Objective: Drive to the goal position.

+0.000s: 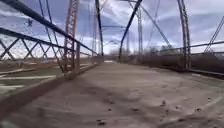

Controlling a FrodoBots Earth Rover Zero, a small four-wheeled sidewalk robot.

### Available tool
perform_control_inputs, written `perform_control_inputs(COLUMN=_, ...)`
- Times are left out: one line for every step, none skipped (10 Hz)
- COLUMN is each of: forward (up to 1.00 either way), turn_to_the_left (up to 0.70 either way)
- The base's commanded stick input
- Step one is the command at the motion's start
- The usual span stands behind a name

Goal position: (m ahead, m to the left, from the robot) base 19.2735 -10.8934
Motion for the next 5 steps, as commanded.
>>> perform_control_inputs(forward=1.00, turn_to_the_left=0.01)
perform_control_inputs(forward=1.00, turn_to_the_left=0.01)
perform_control_inputs(forward=1.00, turn_to_the_left=-0.01)
perform_control_inputs(forward=1.00, turn_to_the_left=-0.09)
perform_control_inputs(forward=1.00, turn_to_the_left=-0.16)
